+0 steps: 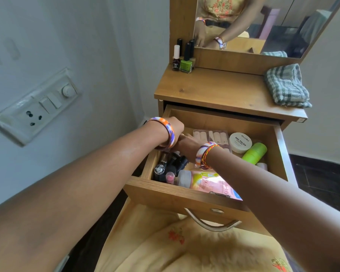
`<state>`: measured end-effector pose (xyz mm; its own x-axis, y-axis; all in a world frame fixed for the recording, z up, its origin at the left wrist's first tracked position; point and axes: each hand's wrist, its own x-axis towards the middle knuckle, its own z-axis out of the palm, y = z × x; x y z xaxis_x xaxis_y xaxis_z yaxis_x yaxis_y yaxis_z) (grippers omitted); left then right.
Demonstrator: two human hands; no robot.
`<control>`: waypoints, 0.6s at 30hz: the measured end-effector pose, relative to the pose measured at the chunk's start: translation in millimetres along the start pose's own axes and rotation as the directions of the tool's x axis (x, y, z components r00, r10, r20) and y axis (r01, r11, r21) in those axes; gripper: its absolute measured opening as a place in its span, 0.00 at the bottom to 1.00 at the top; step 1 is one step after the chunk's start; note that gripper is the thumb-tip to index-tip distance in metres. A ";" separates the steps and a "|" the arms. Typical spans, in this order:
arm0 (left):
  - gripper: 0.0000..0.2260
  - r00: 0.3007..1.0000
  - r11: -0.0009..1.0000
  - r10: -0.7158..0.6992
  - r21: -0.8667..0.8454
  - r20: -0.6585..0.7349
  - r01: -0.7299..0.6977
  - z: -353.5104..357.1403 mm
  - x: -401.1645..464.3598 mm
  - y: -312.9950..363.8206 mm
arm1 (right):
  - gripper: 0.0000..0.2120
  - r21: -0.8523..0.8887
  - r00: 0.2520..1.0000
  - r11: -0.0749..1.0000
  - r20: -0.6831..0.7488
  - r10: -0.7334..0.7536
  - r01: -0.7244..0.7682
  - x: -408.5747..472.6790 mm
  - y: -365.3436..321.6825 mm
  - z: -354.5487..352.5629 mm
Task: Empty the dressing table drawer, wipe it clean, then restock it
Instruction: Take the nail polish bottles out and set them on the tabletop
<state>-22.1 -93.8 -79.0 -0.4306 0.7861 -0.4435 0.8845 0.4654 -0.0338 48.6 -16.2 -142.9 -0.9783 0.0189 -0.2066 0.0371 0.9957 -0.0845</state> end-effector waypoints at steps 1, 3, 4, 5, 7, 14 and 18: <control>0.11 1.000 1.000 -0.005 -0.011 0.003 0.005 0.6 0.3 -0.5 | 0.17 0.001 1.000 1.000 0.020 0.001 -0.001 0.5 0.2 -0.1; 0.10 1.000 0.999 -0.020 -0.031 0.005 0.020 1.0 0.1 -1.2 | 0.18 0.045 0.995 0.998 0.096 0.033 -0.038 -1.2 -4.4 -6.3; 0.10 1.000 0.999 -0.025 -0.035 0.000 0.025 0.6 0.0 -1.7 | 0.18 0.001 0.995 1.000 0.093 0.027 -0.027 -3.9 -6.7 -11.3; 0.10 0.999 0.999 -0.030 -0.038 -0.011 0.029 -0.2 -0.4 -2.6 | 0.19 -0.030 0.996 0.999 0.086 0.027 -0.024 -5.9 -7.0 -14.1; 0.09 0.998 0.998 -0.043 -0.043 -0.036 0.041 -2.8 -1.3 -4.5 | 0.19 -0.087 0.999 0.996 0.044 0.025 -0.021 -8.5 -4.8 -18.0; 0.06 0.987 0.984 -0.119 -0.146 -0.104 0.103 -3.5 -0.3 3.7 | 0.19 -0.106 0.981 0.992 -0.184 0.053 -0.073 -26.8 19.3 -40.8; 0.11 0.994 0.967 -0.102 -0.239 -0.041 0.090 8.7 -0.1 22.9 | 0.18 -0.032 0.961 0.985 -0.227 0.158 -0.170 -39.7 38.5 -46.6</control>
<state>-0.2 -86.7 -87.5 -0.5259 0.7504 -0.4005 0.7737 0.6176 0.1413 79.3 25.5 -92.5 -0.9806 0.1960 0.0090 0.1959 0.9805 -0.0169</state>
